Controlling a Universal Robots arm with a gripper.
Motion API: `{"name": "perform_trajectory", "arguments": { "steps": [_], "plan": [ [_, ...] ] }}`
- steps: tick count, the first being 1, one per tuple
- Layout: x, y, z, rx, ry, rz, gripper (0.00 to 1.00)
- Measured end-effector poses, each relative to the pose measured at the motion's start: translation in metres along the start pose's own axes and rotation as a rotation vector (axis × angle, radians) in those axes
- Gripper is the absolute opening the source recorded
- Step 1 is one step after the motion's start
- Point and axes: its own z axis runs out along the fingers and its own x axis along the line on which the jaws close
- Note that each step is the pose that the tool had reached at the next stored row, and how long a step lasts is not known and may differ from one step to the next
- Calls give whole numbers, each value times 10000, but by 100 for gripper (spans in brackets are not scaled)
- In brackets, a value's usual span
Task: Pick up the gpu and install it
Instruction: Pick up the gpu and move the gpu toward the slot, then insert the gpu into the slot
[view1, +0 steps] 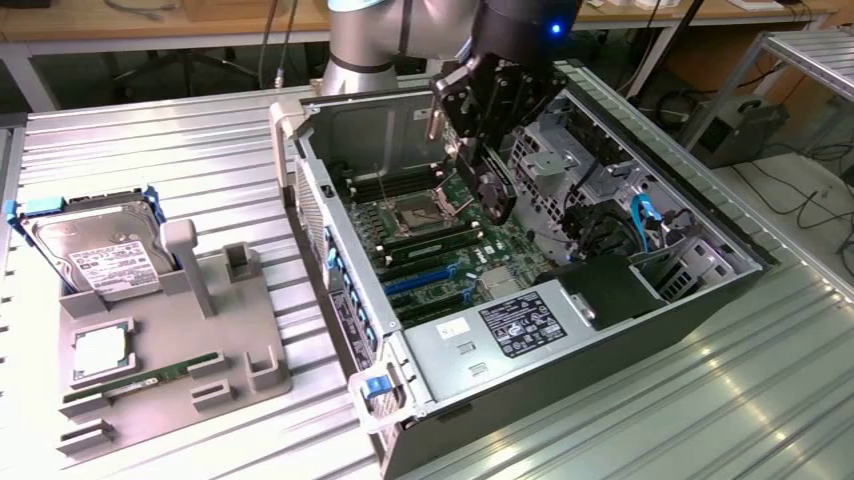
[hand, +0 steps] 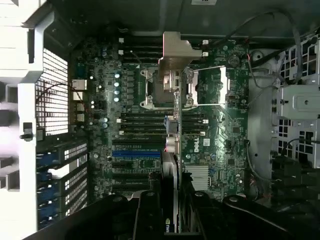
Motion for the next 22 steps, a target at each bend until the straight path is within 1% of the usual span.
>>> {"name": "perform_trajectory", "arguments": {
  "steps": [2,19,20,22],
  "plan": [
    [-69,-1,16,3,19,-3,26],
    [-72,-1,16,-1,21,-3,26],
    [-72,-1,17,-2,24,-86,26],
    [-72,-1,21,-15,44,-581,26]
  ]
}}
